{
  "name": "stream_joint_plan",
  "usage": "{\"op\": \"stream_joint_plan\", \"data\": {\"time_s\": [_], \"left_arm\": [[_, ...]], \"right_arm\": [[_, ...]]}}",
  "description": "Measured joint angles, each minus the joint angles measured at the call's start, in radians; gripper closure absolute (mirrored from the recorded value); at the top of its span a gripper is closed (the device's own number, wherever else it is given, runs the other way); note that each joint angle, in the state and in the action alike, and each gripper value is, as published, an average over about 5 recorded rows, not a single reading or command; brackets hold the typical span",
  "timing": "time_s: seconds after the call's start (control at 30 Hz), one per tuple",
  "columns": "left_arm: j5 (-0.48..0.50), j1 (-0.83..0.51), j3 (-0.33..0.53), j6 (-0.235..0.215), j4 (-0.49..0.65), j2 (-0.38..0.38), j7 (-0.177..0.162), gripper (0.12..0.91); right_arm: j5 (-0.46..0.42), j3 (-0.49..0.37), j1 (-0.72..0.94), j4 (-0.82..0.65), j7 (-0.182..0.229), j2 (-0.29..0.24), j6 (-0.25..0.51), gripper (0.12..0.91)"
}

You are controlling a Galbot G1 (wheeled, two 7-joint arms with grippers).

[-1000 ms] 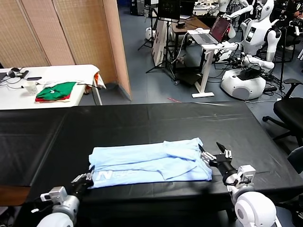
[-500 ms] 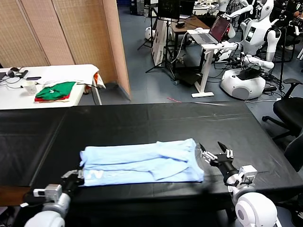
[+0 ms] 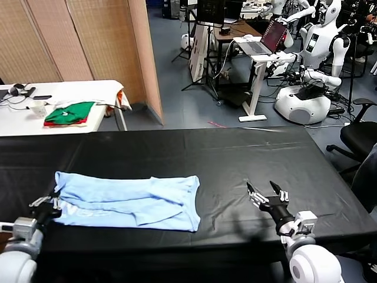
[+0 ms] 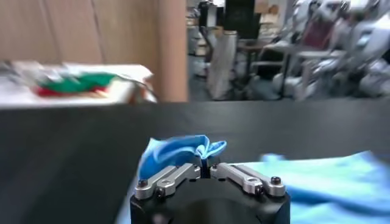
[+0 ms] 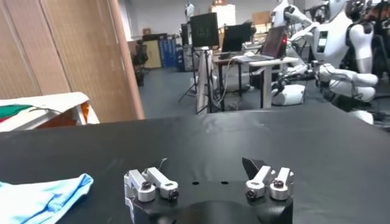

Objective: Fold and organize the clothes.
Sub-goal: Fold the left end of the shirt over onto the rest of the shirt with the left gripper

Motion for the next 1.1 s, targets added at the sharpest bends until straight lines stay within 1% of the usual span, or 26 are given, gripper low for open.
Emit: {"op": "stream_joint_plan", "data": {"time_s": [0.07,0.13,0.33,0.5,0.67,0.93,1.1], "left_arm": [[-0.031,-0.017,0.051,0.018,-0.011,-0.032,-0.013,0.847],[-0.047,-0.036,0.099,0.024,-0.014,-0.06,-0.017,0.847],[-0.042,-0.092,0.227,0.01,0.0,-0.128,-0.008,0.847],[-0.033,-0.127,0.305,0.006,0.022,-0.169,-0.006,0.847],[-0.032,-0.14,0.35,0.005,0.029,-0.189,-0.005,0.847],[-0.031,-0.15,0.395,0.005,0.037,-0.206,-0.004,0.847],[0.012,-0.159,0.424,-0.002,0.062,-0.228,0.004,0.847]], "right_arm": [[-0.003,0.009,-0.009,0.002,-0.001,0.005,0.002,0.118],[-0.005,0.016,-0.017,0.003,-0.001,0.009,0.002,0.118],[-0.012,0.024,-0.025,-0.002,-0.003,0.013,0.003,0.118],[-0.017,0.021,-0.022,-0.012,-0.003,0.016,0.003,0.118],[-0.022,0.018,-0.018,-0.02,-0.003,0.02,0.002,0.118],[-0.04,0.01,-0.018,-0.027,-0.003,0.033,0.003,0.118],[-0.045,0.006,-0.024,-0.021,-0.006,0.033,0.003,0.118]]}}
